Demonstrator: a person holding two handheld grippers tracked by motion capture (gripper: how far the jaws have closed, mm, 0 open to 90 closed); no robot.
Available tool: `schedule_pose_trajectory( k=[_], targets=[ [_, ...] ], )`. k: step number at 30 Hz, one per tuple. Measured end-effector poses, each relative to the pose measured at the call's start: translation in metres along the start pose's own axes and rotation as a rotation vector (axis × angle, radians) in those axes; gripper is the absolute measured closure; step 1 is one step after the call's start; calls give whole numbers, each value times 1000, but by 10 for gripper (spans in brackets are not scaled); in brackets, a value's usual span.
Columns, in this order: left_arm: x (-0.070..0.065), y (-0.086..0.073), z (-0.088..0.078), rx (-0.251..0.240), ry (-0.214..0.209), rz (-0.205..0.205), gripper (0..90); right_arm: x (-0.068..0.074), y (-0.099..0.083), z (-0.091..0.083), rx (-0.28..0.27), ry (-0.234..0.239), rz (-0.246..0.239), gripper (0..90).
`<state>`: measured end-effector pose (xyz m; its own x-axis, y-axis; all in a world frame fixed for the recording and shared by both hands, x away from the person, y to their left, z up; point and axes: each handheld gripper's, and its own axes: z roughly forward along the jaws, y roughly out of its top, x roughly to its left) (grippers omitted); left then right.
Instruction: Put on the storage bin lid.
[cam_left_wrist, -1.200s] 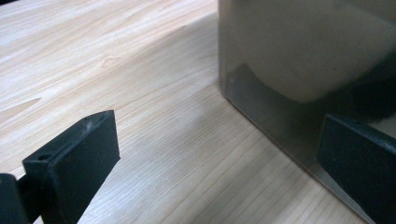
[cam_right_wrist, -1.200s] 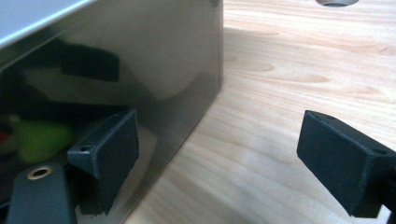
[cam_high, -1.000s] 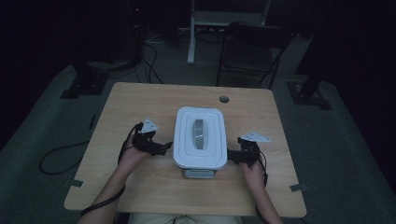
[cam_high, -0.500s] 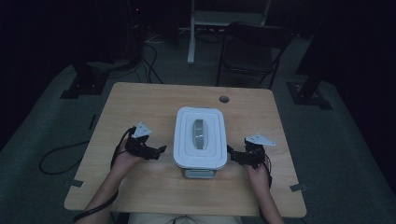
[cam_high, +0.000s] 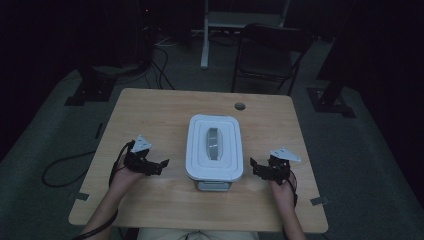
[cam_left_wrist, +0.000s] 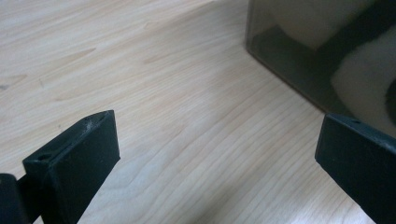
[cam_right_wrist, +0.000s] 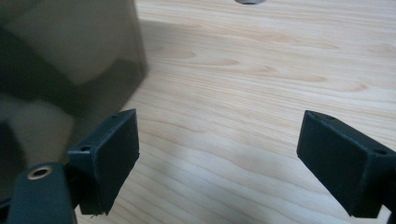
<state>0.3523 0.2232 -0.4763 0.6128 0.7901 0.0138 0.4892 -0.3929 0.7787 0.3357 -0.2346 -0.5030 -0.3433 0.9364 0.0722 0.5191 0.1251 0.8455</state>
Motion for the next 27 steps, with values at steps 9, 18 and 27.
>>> schedule_pose_trajectory(
  k=[9,18,27],
  targets=[
    [13,-15,-10,-8,37,-40,5,-10,-10,-12,13,-69,6,127],
    [24,-31,-20,-4,71,-70,5,-24,-20,-28,13,-123,39,127],
    [33,-49,-34,-4,106,-108,5,-37,-31,-41,22,-181,82,127]
  ],
)
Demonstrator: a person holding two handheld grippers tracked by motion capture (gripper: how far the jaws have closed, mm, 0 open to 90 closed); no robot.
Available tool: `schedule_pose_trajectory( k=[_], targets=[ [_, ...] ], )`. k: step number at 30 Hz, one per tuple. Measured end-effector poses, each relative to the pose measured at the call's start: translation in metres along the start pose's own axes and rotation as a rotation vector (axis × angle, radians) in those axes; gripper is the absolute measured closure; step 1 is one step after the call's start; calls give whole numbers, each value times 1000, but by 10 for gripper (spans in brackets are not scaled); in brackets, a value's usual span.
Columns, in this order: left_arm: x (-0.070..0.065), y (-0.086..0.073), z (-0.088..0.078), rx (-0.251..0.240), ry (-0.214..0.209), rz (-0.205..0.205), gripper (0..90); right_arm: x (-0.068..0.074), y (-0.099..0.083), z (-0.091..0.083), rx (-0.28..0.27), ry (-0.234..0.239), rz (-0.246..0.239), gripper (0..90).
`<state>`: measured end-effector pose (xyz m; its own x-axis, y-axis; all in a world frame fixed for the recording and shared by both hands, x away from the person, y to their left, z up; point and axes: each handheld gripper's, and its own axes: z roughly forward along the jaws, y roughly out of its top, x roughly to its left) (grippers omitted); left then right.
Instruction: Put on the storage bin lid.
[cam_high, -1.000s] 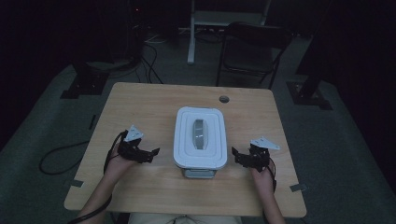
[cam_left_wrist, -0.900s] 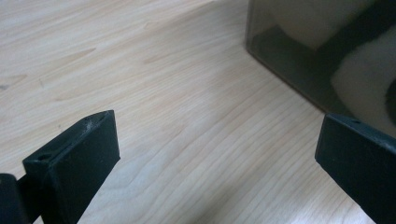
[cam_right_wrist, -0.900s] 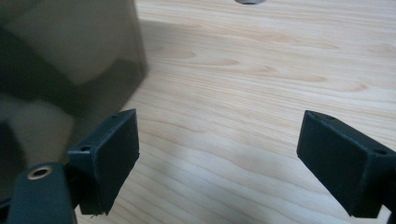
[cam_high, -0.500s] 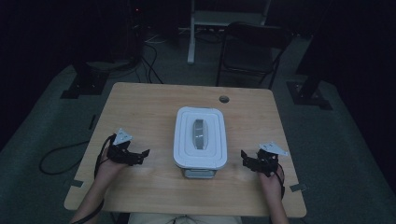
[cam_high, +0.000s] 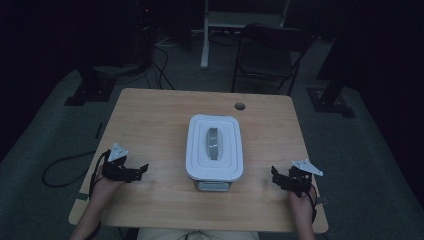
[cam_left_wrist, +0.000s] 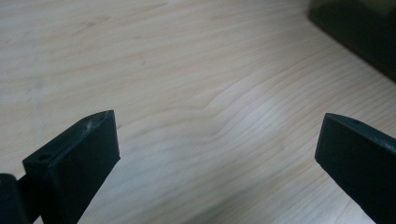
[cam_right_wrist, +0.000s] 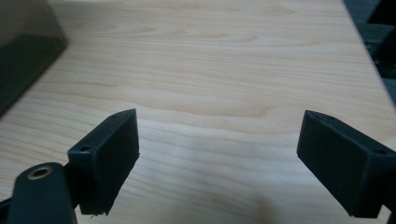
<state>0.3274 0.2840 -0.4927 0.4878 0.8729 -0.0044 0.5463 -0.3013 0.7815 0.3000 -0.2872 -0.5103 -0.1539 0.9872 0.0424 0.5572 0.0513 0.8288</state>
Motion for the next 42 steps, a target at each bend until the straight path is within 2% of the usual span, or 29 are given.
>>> schedule_pose_trajectory(
  k=[2,3,5,6,7,9,12,13,16,19,20,22,25,27,31,42],
  targets=[
    [1,-2,-2,5,8,-6,5,-2,-1,-1,4,-12,5,127],
    [6,-9,-6,16,19,-41,5,-9,-4,-4,14,-36,35,127],
    [7,-13,-7,27,33,-51,5,-12,-5,-6,16,-53,45,128],
    [7,-13,-7,27,33,-51,5,-12,-5,-6,16,-53,45,128],
    [7,-15,-7,37,43,-53,5,-16,-7,-7,34,-57,48,138],
    [8,-18,-8,45,67,-63,5,-18,-8,-7,33,-56,52,138],
    [12,-23,-8,65,93,-118,5,-24,-14,-4,56,-77,85,138],
    [12,-23,-8,65,93,-118,5,-24,-14,-4,56,-77,85,138],
    [17,-27,-7,96,132,-150,5,-26,-18,1,123,-121,89,137],
    [20,-31,-6,113,147,-167,5,-28,-19,0,135,-135,108,138],
    [20,-31,-6,113,147,-167,5,-29,-19,0,142,-128,125,137],
    [21,-33,-4,132,153,-165,5,-29,-19,1,146,-149,132,138],
    [21,-34,-3,141,158,-164,5,-25,-19,2,161,-177,107,137],
    [21,-36,1,166,173,-147,5,-22,-19,2,164,-158,88,128],
    [22,-38,1,146,194,-160,5,-22,-19,3,164,-147,82,126],
    [21,-37,3,143,212,-174,5,-22,-20,2,166,-147,85,127]
  ],
)
